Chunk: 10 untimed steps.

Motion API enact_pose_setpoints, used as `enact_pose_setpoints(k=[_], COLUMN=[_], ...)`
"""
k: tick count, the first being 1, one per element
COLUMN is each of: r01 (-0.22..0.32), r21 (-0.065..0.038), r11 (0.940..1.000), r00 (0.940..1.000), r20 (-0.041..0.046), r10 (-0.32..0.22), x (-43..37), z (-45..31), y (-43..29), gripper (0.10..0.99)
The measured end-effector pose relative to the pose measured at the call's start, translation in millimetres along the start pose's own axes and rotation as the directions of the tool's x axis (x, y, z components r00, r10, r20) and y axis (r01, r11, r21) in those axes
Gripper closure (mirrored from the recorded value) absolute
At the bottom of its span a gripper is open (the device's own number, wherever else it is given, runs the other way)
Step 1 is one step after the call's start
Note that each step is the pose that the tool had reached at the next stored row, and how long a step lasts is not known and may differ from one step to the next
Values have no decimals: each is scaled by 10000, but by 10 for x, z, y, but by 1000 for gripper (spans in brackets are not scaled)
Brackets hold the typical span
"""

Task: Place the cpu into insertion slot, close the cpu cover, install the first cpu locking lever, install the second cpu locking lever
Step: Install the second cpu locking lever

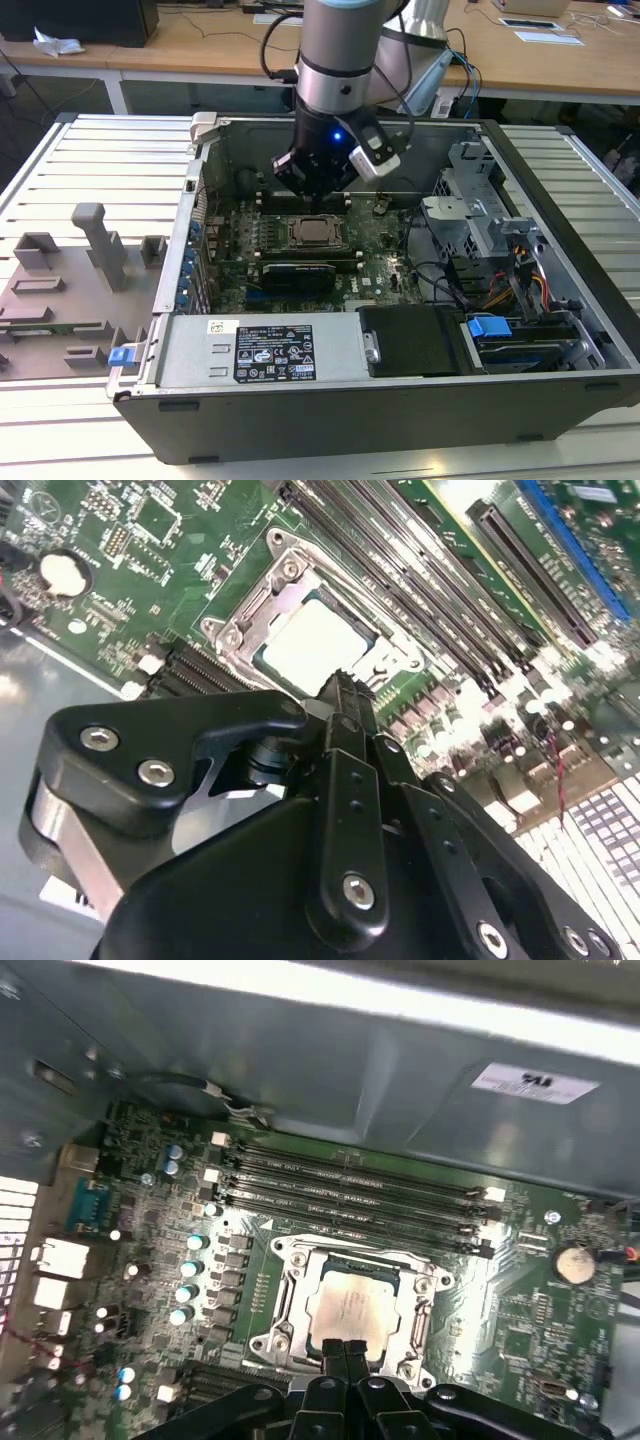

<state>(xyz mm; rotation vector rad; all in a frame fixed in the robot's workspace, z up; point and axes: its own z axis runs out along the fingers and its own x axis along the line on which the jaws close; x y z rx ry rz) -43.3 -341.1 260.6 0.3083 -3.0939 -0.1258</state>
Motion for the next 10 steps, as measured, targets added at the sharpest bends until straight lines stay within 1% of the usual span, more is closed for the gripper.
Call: enact_pose_setpoints(k=[3, 10], r01=[-1, 0], r21=[5, 5], r11=[10000, 10000], r00=[10000, 10000], r20=[0, 0], r10=[1, 0], x=[1, 1], z=[-30, -33], y=[3, 3], gripper=[980, 980])
